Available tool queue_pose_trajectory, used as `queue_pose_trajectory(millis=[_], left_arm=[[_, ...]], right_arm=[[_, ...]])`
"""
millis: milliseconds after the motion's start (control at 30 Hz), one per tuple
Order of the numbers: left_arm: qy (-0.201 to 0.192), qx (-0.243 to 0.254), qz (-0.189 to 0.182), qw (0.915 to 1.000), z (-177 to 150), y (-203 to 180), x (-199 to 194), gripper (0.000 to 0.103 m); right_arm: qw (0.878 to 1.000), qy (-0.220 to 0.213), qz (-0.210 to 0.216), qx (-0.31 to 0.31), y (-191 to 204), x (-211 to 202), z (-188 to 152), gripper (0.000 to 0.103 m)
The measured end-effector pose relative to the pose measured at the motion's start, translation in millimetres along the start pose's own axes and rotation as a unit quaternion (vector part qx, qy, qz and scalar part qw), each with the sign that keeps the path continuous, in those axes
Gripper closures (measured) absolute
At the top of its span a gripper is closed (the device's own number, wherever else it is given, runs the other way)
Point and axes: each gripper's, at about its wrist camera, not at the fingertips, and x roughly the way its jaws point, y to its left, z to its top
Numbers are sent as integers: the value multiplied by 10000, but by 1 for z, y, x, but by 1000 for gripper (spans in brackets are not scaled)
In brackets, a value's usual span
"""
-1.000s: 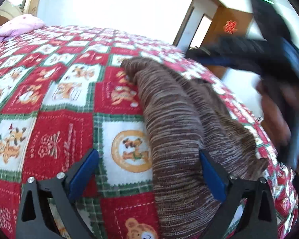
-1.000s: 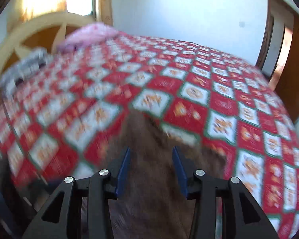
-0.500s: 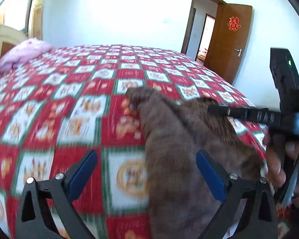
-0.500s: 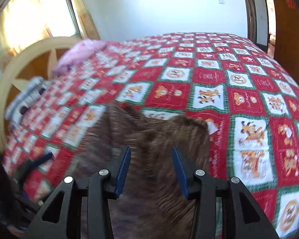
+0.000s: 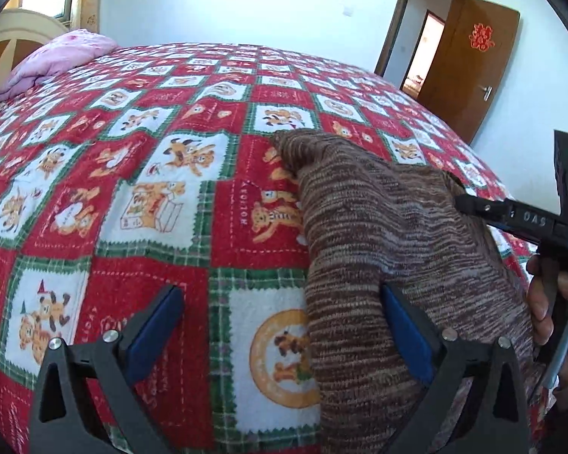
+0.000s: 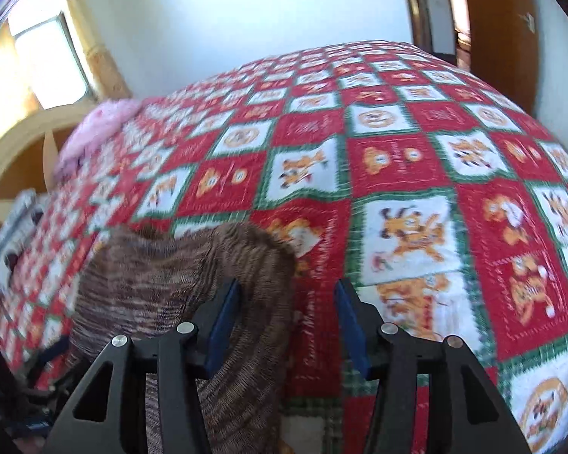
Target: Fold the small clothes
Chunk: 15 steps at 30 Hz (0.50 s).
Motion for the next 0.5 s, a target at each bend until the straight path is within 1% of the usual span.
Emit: queue_pose_trajectory(millis=[67, 100, 167, 200, 233, 300, 367, 433, 500], left_arm=[[-69, -104, -274, 9995, -1, 6, -1, 0], [-66, -173, -403, 9990, 1, 9, 0, 0], [-144, -286, -843, 9959, -2, 16, -5, 0], [-130, -325, -964, 9947, -3, 17, -5, 0], [-134, -334, -1101, 9933, -5, 17, -6, 0], [-99, -237, -1394, 9899, -7, 13, -7, 0], [-58, -98, -1521, 9883, -9, 8, -8, 0], [26, 74, -1587, 9873, -9, 1, -7, 0], [100, 198, -1560, 9875, -9, -5, -4, 0]], right_arm=[[9996, 49, 173, 218, -10, -4, -1, 51], [9993, 81, 277, 255, -13, -6, -2, 51], [9990, 71, 373, 233, -16, -8, -3, 51], [9986, 74, 464, 240, -17, -8, -4, 51], [9977, 129, 601, 287, -18, -7, -5, 51], [9927, 301, 1058, 488, -24, -2, -7, 51], [9900, 434, 1219, 560, -26, 3, -11, 51], [9911, 578, 1107, 466, -24, 12, -17, 51], [9913, 519, 1123, 447, -22, 14, -18, 51]])
